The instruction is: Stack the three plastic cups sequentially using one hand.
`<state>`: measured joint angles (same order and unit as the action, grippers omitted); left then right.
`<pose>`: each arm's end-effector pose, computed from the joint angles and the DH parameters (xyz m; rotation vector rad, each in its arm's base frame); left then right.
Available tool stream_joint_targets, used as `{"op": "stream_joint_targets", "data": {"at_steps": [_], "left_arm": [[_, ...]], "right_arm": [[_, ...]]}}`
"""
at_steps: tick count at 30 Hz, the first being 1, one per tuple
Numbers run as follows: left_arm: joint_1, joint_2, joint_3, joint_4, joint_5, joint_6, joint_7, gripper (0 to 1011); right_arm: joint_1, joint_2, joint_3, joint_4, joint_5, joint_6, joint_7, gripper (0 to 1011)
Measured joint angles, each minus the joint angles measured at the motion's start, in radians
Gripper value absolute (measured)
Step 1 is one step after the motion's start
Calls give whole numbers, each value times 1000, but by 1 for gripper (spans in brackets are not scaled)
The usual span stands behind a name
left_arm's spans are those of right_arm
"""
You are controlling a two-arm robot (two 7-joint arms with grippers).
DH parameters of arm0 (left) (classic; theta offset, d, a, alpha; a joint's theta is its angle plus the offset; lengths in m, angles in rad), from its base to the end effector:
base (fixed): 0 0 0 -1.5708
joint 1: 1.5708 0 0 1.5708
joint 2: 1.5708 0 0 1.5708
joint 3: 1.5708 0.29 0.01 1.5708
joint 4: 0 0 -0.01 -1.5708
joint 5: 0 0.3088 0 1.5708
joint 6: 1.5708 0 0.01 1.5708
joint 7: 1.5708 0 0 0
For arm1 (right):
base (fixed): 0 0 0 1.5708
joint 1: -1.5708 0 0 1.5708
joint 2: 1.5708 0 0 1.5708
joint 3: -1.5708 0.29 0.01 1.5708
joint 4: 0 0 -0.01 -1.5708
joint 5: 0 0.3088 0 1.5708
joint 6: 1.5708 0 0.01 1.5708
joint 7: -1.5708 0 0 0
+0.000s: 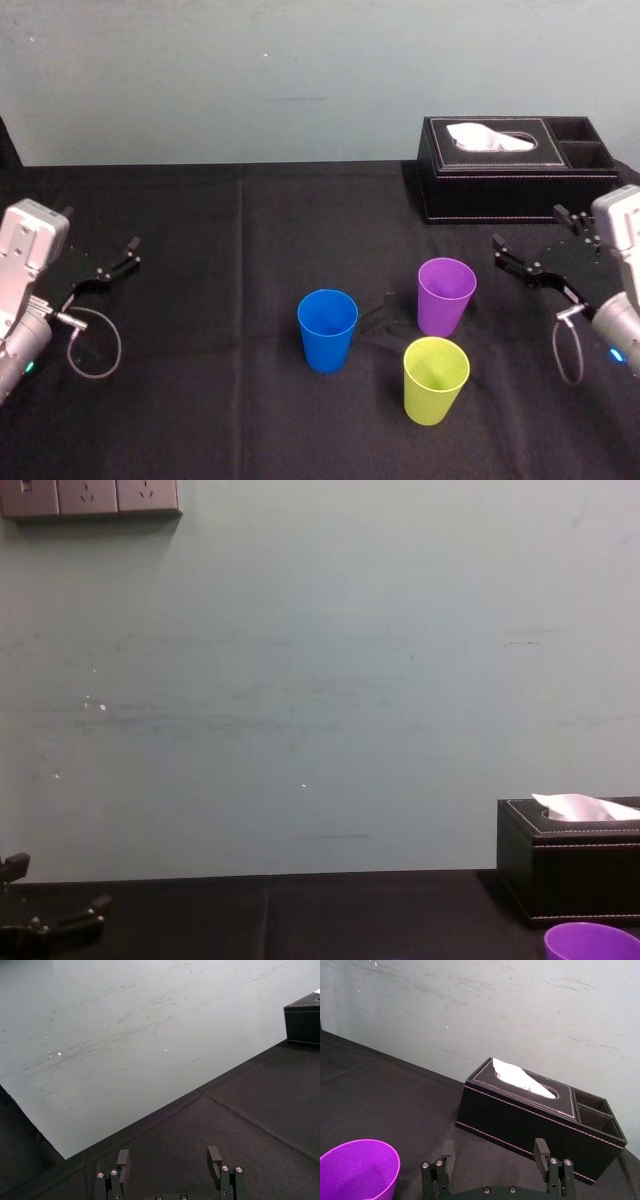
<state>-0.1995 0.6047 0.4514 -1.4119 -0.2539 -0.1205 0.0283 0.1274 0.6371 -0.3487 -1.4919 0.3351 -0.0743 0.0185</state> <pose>0.3581 0.0827 -0.3023 0.3046 -0.2850 1.2480 0.3465 -0.1033 -0.2854 -0.2687 -0.2128 -1.2746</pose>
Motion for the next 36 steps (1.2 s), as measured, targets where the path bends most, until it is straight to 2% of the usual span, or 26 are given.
{"op": "stream_joint_targets", "data": {"at_steps": [7, 13, 14, 18, 19, 26, 36], "left_arm": [[0, 0, 0, 0, 0, 0, 0, 1010], [0, 0, 0, 0, 0, 0, 0, 1010], [0, 0, 0, 0, 0, 0, 0, 1010], [0, 0, 0, 0, 0, 0, 0, 1010], [0, 0, 0, 0, 0, 0, 0, 1010], [0, 0, 0, 0, 0, 0, 0, 1010], [0, 0, 0, 0, 0, 0, 0, 1010]], "right_arm": [[-68, 49, 66, -86, 49, 5, 40, 1002], [-151, 119, 126, -173, 100, 18, 117, 1002], [-151, 119, 126, -173, 100, 18, 117, 1002], [-223, 178, 174, -228, 145, 20, 195, 1002], [-223, 178, 174, -228, 145, 20, 195, 1002], [-316, 243, 229, -282, 191, 3, 304, 1002], [-412, 295, 265, -315, 202, -28, 416, 1002]]}}
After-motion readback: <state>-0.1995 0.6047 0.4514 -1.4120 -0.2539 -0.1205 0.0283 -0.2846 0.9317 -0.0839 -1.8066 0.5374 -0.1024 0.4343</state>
